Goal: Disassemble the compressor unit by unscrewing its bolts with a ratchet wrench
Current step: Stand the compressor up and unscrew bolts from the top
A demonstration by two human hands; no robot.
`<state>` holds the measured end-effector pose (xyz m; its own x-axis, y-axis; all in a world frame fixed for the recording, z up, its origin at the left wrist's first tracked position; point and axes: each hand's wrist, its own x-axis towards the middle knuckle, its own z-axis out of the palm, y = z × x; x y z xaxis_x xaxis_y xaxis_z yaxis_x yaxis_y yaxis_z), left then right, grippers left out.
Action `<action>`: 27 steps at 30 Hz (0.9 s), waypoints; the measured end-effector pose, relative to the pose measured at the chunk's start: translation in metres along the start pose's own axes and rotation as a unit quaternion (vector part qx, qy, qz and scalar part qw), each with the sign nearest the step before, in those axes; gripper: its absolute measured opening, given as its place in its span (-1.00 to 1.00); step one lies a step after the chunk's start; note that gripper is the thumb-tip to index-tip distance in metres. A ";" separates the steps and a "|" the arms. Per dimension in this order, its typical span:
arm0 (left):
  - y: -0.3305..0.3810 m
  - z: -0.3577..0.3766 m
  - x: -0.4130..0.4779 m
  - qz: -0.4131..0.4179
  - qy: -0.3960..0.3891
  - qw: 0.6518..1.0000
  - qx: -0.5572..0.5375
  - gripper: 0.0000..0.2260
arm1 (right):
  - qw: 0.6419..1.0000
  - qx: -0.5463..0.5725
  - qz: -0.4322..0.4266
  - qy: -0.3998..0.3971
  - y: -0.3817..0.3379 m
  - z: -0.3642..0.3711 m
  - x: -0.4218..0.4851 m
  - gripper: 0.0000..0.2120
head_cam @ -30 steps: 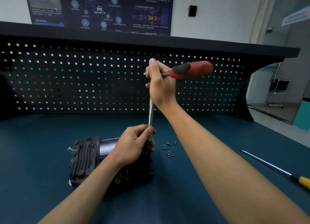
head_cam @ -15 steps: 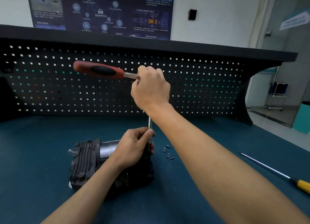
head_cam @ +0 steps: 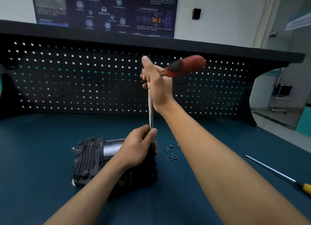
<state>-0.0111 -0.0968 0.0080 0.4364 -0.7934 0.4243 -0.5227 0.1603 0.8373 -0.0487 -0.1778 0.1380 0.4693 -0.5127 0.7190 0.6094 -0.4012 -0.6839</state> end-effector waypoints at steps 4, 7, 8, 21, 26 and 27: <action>0.003 0.000 -0.002 0.000 -0.004 1.000 -0.004 -0.70 | 0.983 0.156 0.096 -0.029 -0.002 -0.004 0.004 -0.50; 0.003 0.000 -0.004 0.001 -0.016 1.000 0.002 -0.71 | 0.928 0.326 0.160 -0.086 -0.002 -0.011 0.005 -0.45; 0.003 0.000 -0.004 0.002 -0.019 1.000 0.011 -0.70 | 0.909 0.367 0.172 -0.101 -0.003 -0.014 0.004 -0.46; 0.005 0.002 -0.003 0.004 0.004 0.998 0.060 -0.67 | 0.941 0.285 0.170 -0.057 -0.009 -0.010 0.002 -0.45; 0.005 0.002 -0.003 -0.006 0.008 0.997 0.070 -0.63 | 0.996 0.053 0.067 -0.013 -0.008 -0.001 0.000 -0.51; 0.004 0.002 -0.003 -0.006 0.009 0.997 0.074 -0.63 | 0.999 0.001 0.039 -0.006 -0.006 0.001 -0.001 -0.53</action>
<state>-0.0160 -0.0950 0.0099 0.4550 -0.7844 0.4215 -0.6196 0.0610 0.7825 -0.0523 -0.1737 0.1417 0.5226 -0.5339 0.6648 0.5719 -0.3587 -0.7377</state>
